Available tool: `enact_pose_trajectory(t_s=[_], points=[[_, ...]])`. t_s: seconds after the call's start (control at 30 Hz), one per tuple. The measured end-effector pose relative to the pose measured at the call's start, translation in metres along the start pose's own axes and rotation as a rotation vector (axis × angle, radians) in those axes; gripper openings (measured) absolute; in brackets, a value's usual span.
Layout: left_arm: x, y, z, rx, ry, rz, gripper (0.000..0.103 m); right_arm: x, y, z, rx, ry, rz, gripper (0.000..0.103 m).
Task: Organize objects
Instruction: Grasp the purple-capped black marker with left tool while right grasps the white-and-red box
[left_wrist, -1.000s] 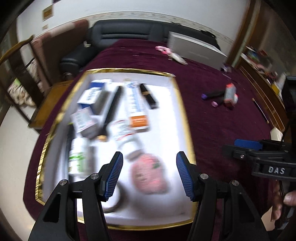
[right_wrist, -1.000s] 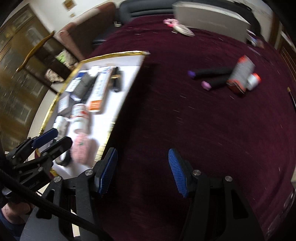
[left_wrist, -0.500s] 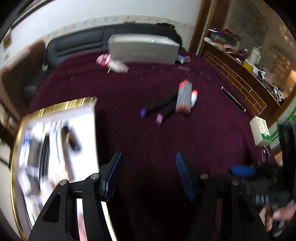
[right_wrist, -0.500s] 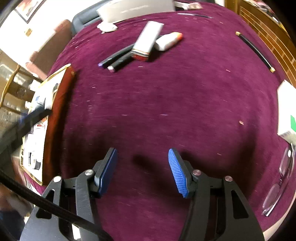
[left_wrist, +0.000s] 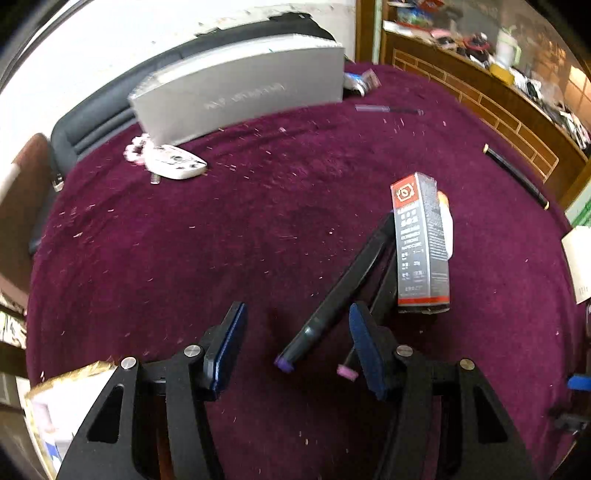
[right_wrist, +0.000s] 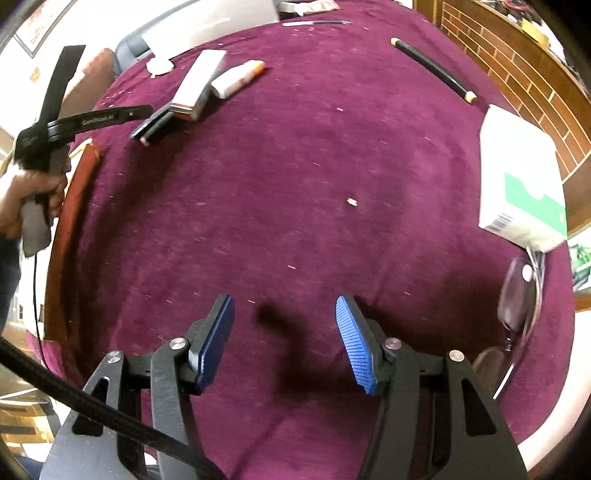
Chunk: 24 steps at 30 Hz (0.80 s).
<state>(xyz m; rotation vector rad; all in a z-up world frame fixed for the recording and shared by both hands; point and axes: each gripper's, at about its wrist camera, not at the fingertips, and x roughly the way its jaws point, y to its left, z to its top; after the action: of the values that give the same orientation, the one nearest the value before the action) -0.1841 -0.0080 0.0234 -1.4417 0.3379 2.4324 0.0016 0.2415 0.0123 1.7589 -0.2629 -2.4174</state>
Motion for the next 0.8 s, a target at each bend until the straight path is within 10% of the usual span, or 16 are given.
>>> enact_pose_trajectory(t_s=[0.27,0.37,0.43,0.8], points=[[0.033,-0.022,0.026,0.061,0.013,0.003,0.046,-0.001,-0.017,-0.005,0.019,0.005,-0.020,0.056],[0.035,-0.019,0.030,-0.049,0.009,-0.040,0.012,-0.003,-0.017,-0.004,0.013,0.002,-0.017,0.056],[0.034,-0.024,0.025,-0.067,-0.011,0.002,0.012,-0.004,-0.014,-0.002,0.007,-0.007,-0.006,0.056],[-0.040,-0.026,-0.110,-0.325,-0.024,-0.061,0.011,0.001,0.016,0.043,-0.013,-0.036,0.071,0.056]])
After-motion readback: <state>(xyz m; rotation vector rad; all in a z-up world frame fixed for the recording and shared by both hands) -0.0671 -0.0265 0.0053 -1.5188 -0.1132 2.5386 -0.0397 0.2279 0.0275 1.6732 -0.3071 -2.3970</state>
